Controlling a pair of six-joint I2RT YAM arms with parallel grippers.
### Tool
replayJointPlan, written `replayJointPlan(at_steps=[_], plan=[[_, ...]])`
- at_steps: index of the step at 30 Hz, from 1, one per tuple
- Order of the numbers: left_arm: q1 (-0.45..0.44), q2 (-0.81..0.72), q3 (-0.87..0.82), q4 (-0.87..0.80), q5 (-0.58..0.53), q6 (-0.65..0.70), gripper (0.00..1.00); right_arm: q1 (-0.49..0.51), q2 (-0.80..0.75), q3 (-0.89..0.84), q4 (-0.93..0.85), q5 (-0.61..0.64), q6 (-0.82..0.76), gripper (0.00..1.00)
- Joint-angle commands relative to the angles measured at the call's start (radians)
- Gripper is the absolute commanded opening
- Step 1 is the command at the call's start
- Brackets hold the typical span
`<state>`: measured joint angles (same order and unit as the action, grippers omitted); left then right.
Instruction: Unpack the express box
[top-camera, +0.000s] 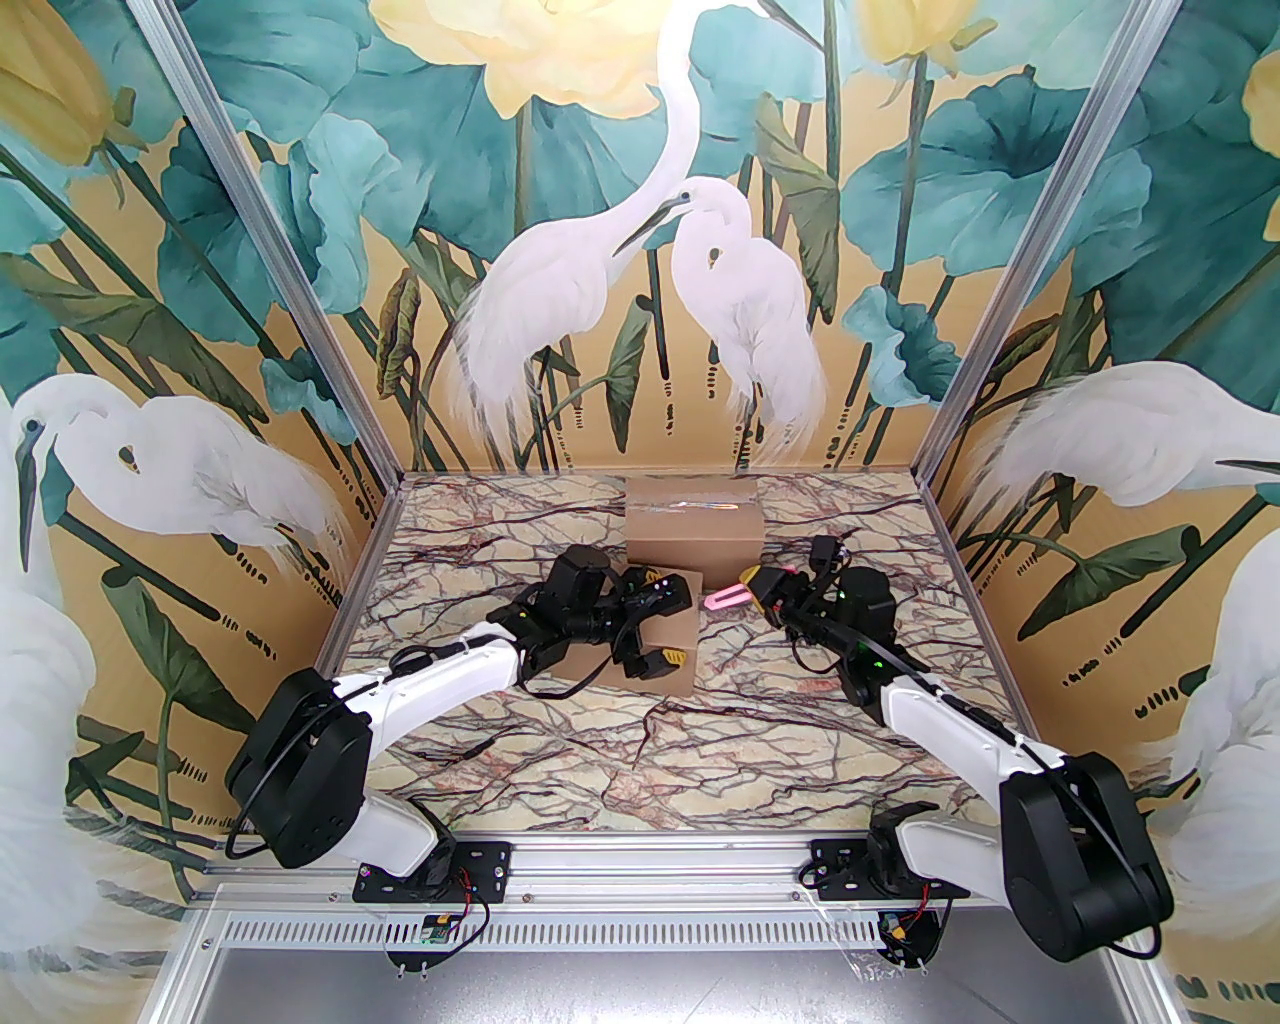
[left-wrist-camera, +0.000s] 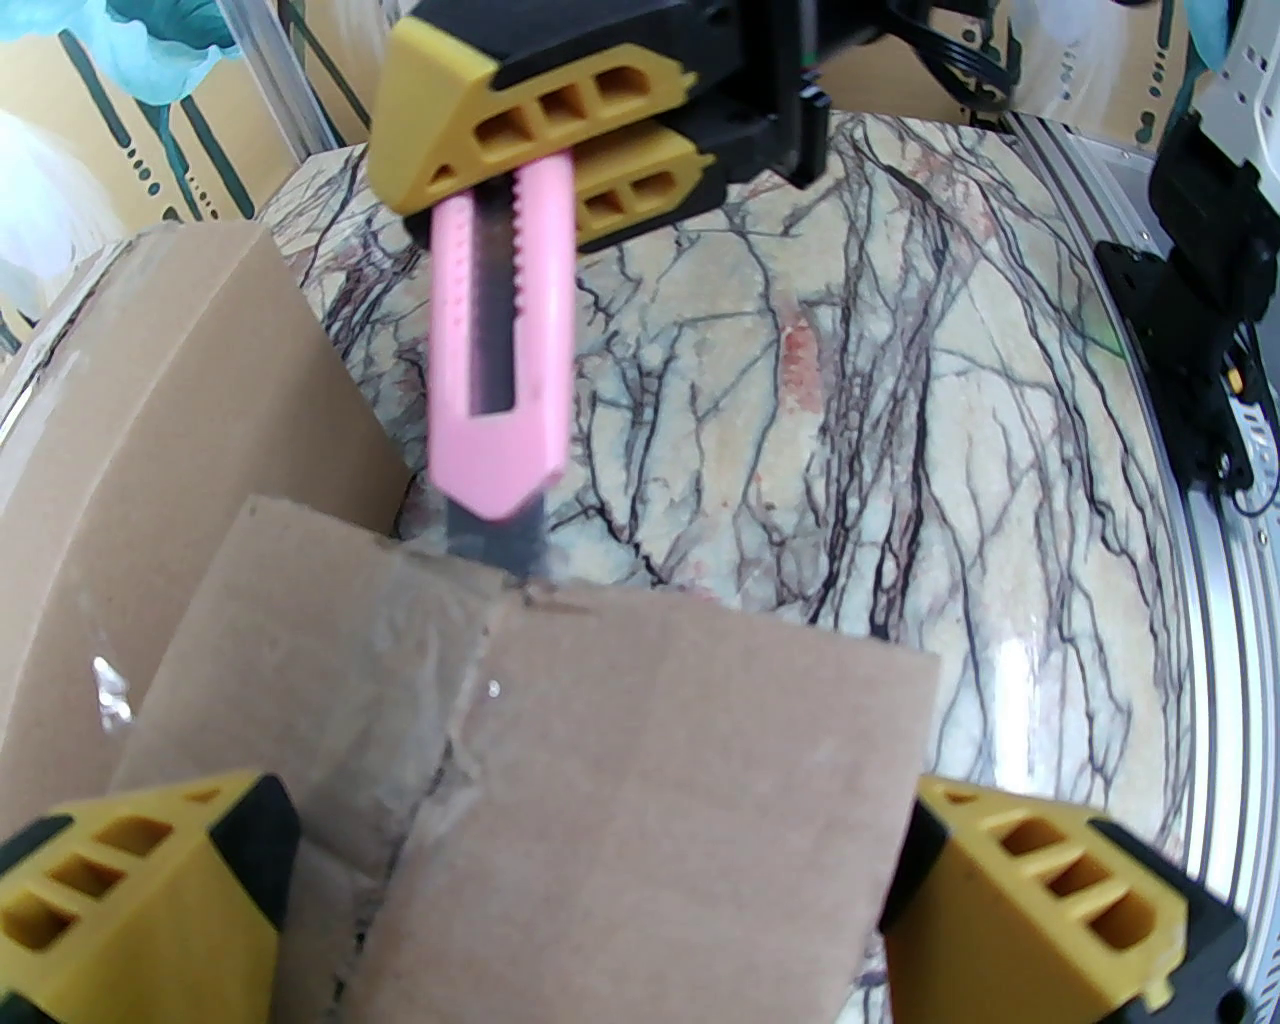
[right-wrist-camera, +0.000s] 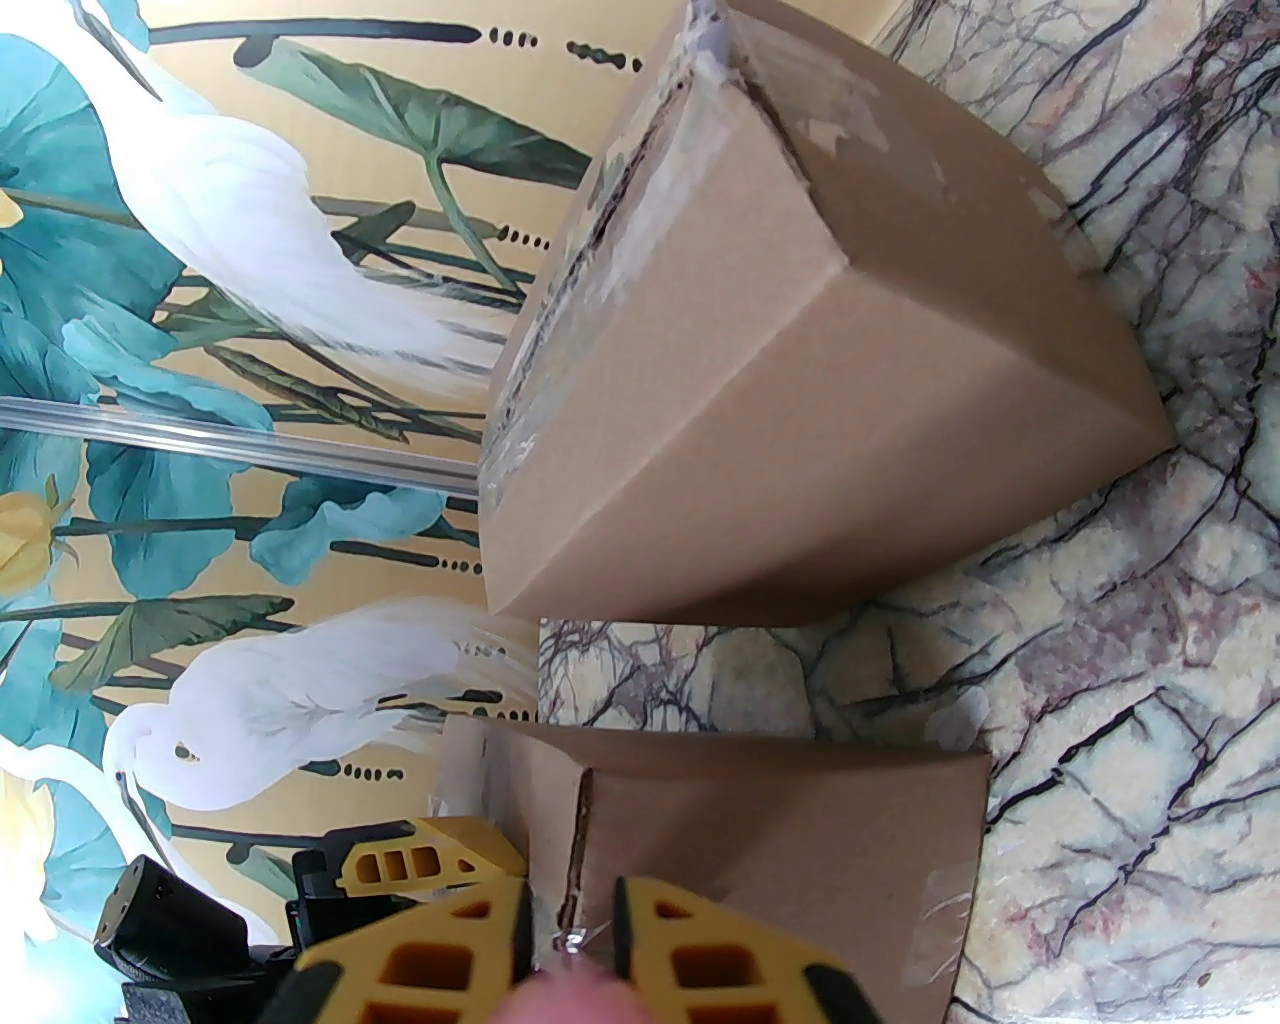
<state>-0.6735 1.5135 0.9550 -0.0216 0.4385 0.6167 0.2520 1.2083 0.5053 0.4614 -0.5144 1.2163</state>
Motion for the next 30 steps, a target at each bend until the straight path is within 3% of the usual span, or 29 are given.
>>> replayJointPlan(at_steps=[1, 11, 21, 27, 30], plan=[[0.024, 0.059, 0.055, 0.151, -0.265, -0.137, 1.0, 0.06, -0.04, -0.085, -0.119, -0.219, 0.028, 0.0], [0.024, 0.051, 0.056, 0.079, -0.336, -0.1, 1.0, 0.052, -0.097, -0.093, -0.185, -0.237, 0.015, 0.0], [0.026, -0.017, 0.005, -0.064, -0.048, 0.098, 1.0, -0.051, -0.125, -0.037, -0.339, -0.361, -0.099, 0.0], [0.026, 0.017, 0.034, -0.019, -0.019, 0.053, 1.0, -0.043, -0.029, 0.005, -0.288, -0.408, -0.104, 0.0], [0.026, 0.044, 0.055, 0.055, -0.073, -0.046, 1.0, -0.026, -0.019, 0.012, -0.287, -0.402, -0.099, 0.0]])
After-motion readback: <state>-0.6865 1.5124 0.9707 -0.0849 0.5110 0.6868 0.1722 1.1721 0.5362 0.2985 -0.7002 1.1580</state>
